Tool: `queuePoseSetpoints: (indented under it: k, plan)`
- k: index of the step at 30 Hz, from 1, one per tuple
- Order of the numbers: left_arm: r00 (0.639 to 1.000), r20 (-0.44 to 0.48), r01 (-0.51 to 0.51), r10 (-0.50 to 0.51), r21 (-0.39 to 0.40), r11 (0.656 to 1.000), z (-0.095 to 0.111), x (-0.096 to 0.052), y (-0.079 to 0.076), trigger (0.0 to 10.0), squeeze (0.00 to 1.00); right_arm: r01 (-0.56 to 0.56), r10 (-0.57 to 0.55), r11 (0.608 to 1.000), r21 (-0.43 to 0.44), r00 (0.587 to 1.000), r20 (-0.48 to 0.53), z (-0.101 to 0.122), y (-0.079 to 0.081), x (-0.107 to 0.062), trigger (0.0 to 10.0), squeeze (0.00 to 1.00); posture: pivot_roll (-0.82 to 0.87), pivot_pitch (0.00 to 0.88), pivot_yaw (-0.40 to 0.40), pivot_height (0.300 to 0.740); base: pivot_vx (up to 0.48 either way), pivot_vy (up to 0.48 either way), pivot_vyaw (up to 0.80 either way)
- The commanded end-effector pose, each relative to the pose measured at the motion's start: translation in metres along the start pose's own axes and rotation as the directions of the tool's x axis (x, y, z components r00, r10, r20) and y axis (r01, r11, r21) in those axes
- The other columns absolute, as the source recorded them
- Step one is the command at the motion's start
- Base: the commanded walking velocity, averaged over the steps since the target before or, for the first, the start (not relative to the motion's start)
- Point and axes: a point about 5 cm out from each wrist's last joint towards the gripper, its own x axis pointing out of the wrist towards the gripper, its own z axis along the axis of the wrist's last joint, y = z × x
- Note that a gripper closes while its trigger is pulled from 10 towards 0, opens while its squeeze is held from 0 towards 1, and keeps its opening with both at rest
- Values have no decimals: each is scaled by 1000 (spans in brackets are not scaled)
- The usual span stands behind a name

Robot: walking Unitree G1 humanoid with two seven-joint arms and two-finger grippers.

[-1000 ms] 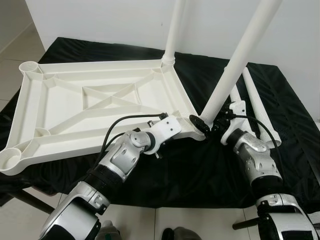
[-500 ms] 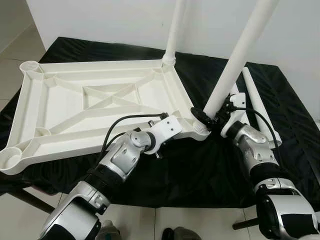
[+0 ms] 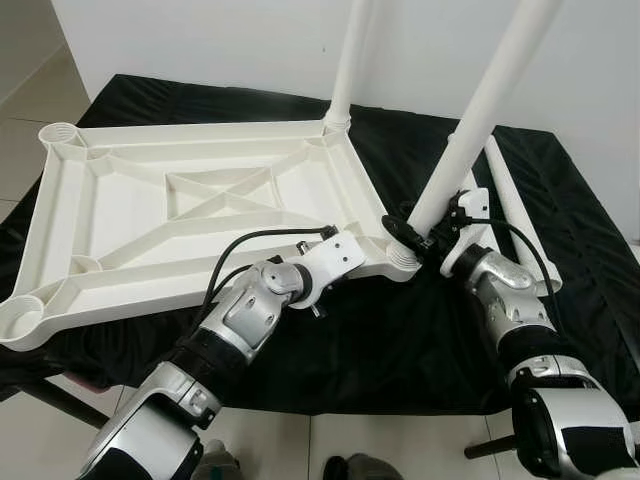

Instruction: Building children table

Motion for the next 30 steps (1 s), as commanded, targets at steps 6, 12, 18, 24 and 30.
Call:
queuePoseSetpoints:
  k: [6,12,18,24,30]
  plan:
    - [999,-3,46,-46,19,999,1,1,-7,10000,0,213,-214,977,31,976,34,-7,4,-6,10000,0,47,11,-90,740,0,0,0]
    - [999,-3,42,-42,17,999,0,0,-7,10000,0,332,-334,942,38,941,48,-7,11,-7,10000,0,47,12,-89,740,0,0,0]
    - [999,-10,51,-51,17,999,-3,-1,-9,10000,0,462,-467,884,79,880,82,-3,21,-8,10000,0,47,13,-85,740,0,0,0]
    - [998,-16,59,-59,20,998,-5,-2,-11,10000,0,617,-622,783,81,777,94,5,38,-2,10000,0,49,6,-79,740,0,0,0]
    - [998,-17,65,-64,23,998,-6,-2,-13,10000,0,669,-673,740,73,734,92,7,54,4,10000,0,52,0,-84,740,0,0,0]
